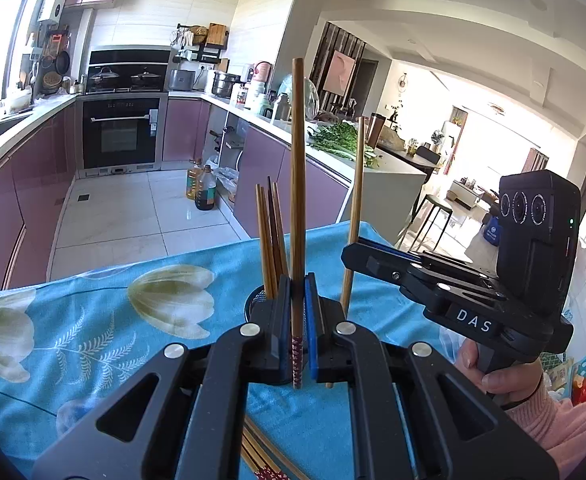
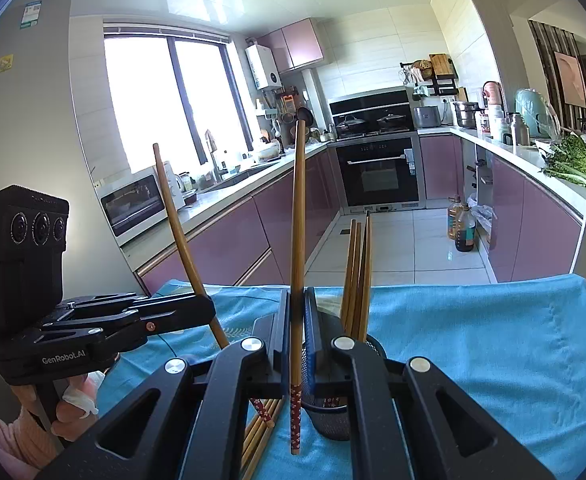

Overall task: Organize utensils
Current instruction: 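Lower both chopsticks into the black mesh cup and open both tools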

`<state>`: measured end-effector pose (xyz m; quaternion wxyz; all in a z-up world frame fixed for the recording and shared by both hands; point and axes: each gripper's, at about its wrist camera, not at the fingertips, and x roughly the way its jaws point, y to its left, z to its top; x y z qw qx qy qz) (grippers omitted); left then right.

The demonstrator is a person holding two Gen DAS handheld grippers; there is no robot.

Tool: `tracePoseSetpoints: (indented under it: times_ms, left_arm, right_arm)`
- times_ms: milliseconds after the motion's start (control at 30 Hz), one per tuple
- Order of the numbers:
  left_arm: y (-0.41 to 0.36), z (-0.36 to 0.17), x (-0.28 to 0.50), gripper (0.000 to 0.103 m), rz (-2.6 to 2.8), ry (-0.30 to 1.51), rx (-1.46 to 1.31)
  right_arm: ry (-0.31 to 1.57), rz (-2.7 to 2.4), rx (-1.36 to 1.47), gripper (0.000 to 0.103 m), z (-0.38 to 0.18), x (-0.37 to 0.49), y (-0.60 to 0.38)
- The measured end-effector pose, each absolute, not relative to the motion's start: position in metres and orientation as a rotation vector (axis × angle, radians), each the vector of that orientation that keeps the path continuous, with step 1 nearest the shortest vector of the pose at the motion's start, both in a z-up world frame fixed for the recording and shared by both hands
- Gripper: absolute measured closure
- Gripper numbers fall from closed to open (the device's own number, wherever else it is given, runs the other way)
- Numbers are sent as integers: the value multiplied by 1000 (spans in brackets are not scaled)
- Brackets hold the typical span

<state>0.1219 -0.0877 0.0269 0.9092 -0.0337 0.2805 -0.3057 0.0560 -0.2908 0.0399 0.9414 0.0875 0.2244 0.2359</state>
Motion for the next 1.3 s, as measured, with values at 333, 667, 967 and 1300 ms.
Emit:
tracePoseSetpoints:
  times_ms: [333,667,967,1300]
  left_arm:
    - [-91,32,125,95,-633,572,-59]
    - [-95,40,130,95,-629,549,-59]
    - [-99,47,138,95,-624,536,-63]
    - [-103,46,151,95,-605,543,-63]
  right_arm:
    - [446,481,179,98,42,58,-293]
    - [432,482,185,98,45,62,-293]
    - [410,476,192,98,51,64,-295]
    - [402,451,189,98,52,73,-290]
